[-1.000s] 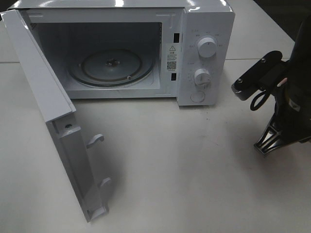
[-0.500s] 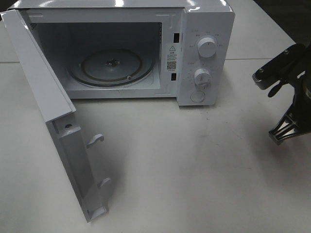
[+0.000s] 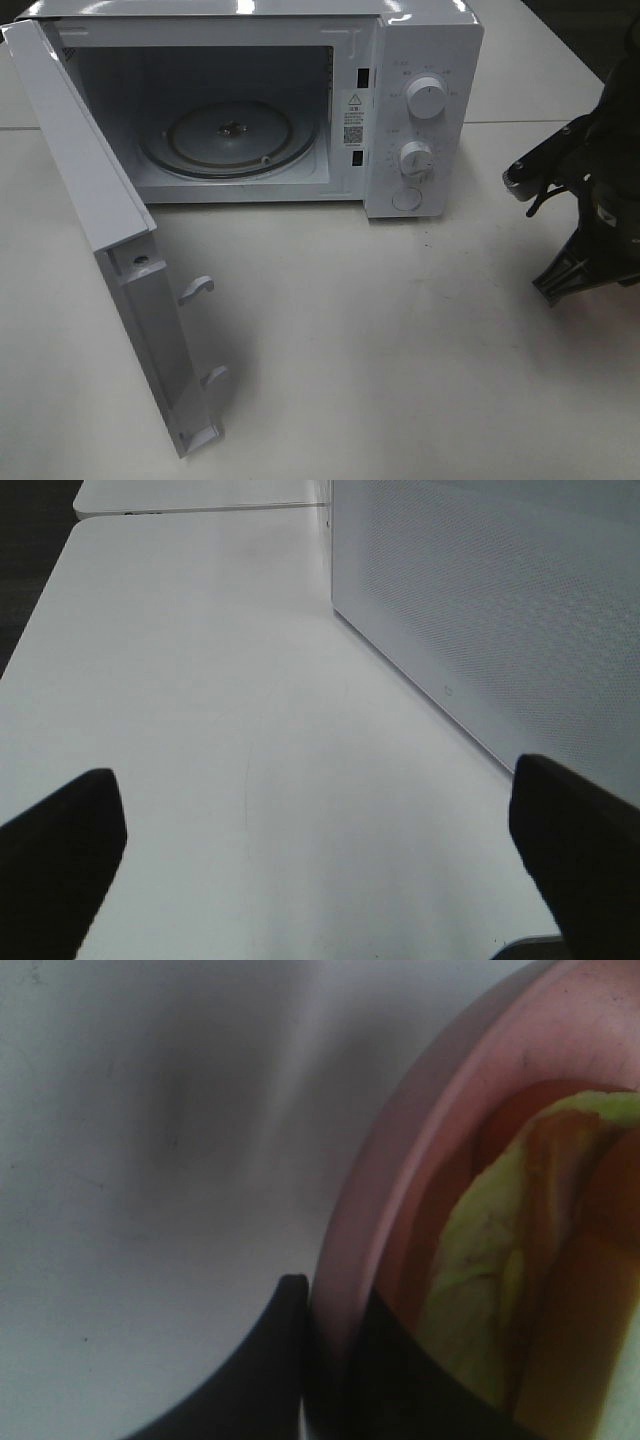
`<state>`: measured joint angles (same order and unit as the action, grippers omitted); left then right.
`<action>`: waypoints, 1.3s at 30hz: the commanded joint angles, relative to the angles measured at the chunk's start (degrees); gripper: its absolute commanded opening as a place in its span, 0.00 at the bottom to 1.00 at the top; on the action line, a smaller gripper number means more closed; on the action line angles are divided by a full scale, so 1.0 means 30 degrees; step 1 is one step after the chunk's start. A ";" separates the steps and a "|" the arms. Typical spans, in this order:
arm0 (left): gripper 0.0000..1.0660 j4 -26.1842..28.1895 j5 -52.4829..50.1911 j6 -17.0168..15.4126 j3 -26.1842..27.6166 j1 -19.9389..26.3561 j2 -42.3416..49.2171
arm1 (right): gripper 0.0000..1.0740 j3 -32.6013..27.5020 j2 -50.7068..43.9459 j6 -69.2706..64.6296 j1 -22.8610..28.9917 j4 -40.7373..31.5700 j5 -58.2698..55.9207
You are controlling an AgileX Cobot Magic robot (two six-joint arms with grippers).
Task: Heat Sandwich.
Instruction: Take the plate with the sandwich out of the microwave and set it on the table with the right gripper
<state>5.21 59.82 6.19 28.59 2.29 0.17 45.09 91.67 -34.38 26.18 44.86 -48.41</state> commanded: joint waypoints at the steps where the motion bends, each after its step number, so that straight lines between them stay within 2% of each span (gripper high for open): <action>1: 0.97 0.0076 -0.0134 -0.0076 -0.0019 0.0019 0.0477 | 0.00 0.0057 0.0649 -0.0630 -0.0076 0.0993 0.0210; 18: 0.97 0.0076 -0.0134 -0.0076 -0.0019 0.0019 0.0477 | 0.00 0.0057 0.2387 -0.1681 -0.0076 0.1929 0.1337; 25: 0.97 0.0076 -0.0134 -0.0076 -0.0019 0.0019 0.0477 | 0.00 -0.0859 0.2617 -0.3400 -0.0076 0.3056 0.2655; 31: 0.97 0.0076 -0.0134 -0.0076 -0.0019 0.0019 0.0477 | 0.00 -0.1261 0.2617 -0.4202 -0.0898 0.3552 0.3170; 39: 0.97 0.0076 -0.0134 -0.0076 -0.0019 0.0019 0.0477 | 0.00 -0.1280 0.2884 -0.4870 -0.1184 0.4335 0.3514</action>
<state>5.21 59.82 6.19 28.59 2.29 0.17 41.37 100.44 -48.36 22.98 55.81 -36.84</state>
